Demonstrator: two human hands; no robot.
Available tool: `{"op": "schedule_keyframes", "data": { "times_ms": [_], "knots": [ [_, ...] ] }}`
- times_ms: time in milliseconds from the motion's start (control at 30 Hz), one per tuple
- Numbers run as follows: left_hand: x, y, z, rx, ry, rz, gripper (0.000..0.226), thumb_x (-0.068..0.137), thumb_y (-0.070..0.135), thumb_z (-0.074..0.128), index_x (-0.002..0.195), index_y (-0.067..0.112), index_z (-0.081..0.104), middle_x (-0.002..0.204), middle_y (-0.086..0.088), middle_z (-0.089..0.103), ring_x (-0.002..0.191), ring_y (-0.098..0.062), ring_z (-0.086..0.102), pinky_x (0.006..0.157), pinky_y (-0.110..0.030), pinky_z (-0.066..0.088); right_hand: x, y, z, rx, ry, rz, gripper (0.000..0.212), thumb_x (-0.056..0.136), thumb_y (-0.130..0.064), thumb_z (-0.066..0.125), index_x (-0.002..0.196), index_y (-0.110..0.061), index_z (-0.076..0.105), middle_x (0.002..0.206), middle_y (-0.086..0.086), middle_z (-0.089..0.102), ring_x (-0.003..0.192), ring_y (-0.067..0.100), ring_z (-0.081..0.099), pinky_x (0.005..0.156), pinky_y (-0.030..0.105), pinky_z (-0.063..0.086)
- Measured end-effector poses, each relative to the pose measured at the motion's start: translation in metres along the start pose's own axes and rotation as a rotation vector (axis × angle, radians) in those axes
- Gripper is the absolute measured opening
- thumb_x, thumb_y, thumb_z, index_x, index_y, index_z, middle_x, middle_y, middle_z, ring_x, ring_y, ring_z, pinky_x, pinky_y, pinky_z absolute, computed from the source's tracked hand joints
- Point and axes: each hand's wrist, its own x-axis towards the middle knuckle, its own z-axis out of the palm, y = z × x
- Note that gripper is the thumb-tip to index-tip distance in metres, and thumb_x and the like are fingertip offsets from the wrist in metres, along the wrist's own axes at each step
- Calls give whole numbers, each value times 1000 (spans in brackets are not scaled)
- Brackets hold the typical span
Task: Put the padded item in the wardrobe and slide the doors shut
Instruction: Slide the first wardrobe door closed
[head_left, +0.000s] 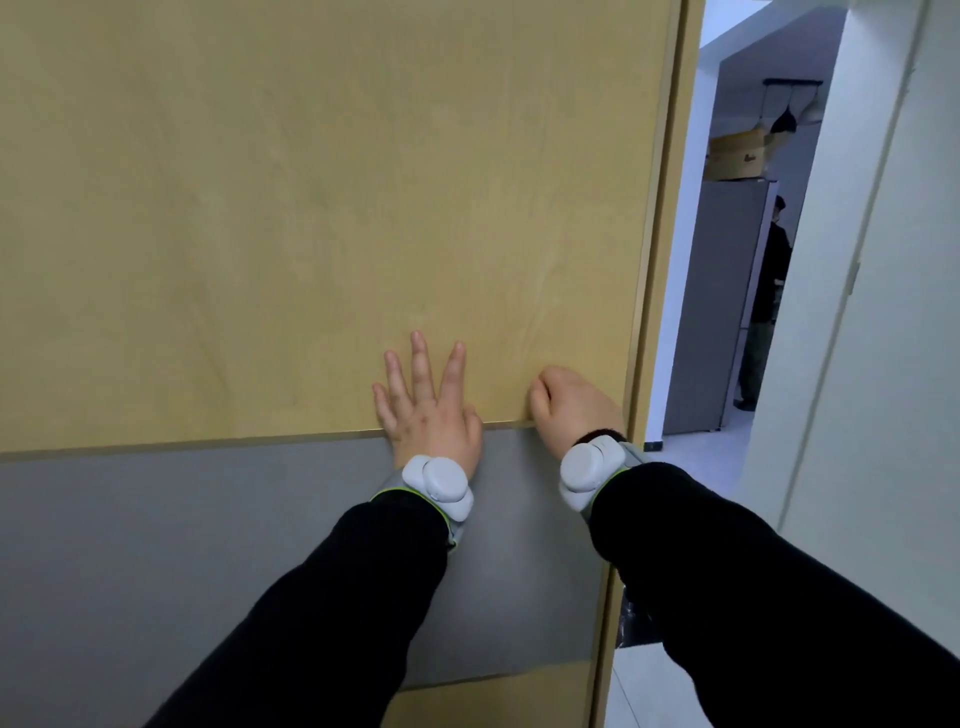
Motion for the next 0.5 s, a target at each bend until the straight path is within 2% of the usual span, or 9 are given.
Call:
{"op": "schedule_keyframes", "data": {
  "times_ms": [100, 167, 233, 333, 433, 500],
  "knots": [
    [-1, -7, -12, -72, 8, 23, 68, 80, 11, 49, 142, 32, 32, 160, -3, 8, 147, -32, 3, 116, -52, 8, 1, -30, 11, 39, -23, -119, 27, 96, -28, 34, 90, -10, 54, 92, 9, 59, 83, 31, 55, 63, 30, 31],
    [-2, -16, -21, -114, 3, 26, 62, 82, 16, 45, 141, 30, 35, 159, -2, 14, 146, -28, 12, 115, -48, 13, -1, -50, 18, 49, -57, -187, 27, 97, -28, 35, 95, -11, 55, 99, 10, 63, 88, 30, 57, 65, 30, 32],
    [-1, -28, -31, -128, 46, 9, 55, 82, 27, 36, 138, 28, 41, 155, -4, 28, 139, -29, 28, 111, -46, 21, -3, -71, 25, 57, -80, -251, 26, 97, -29, 35, 96, -11, 55, 99, 11, 65, 89, 30, 58, 65, 30, 32],
    [-3, -52, -48, -134, 120, -20, 56, 79, 35, 28, 128, 24, 52, 133, -4, 56, 120, -30, 50, 100, -42, 33, -10, -102, 32, 68, -90, -317, 26, 97, -29, 35, 104, -14, 55, 102, 12, 67, 92, 31, 60, 64, 30, 30],
    [-3, -84, -70, -97, 51, -38, 56, 78, 32, 27, 131, 28, 47, 124, 1, 61, 116, -25, 53, 98, -36, 31, -17, -136, 44, 62, -95, -358, 27, 97, -31, 34, 104, -16, 55, 102, 11, 68, 92, 31, 60, 64, 30, 30],
    [-2, -118, -89, -64, 32, -49, 52, 81, 28, 36, 132, 29, 45, 124, 1, 62, 116, -24, 54, 97, -37, 32, -19, -168, 58, 89, -104, -375, 27, 97, -32, 34, 98, -14, 54, 99, 12, 68, 88, 31, 59, 63, 29, 30]
  ]
}}
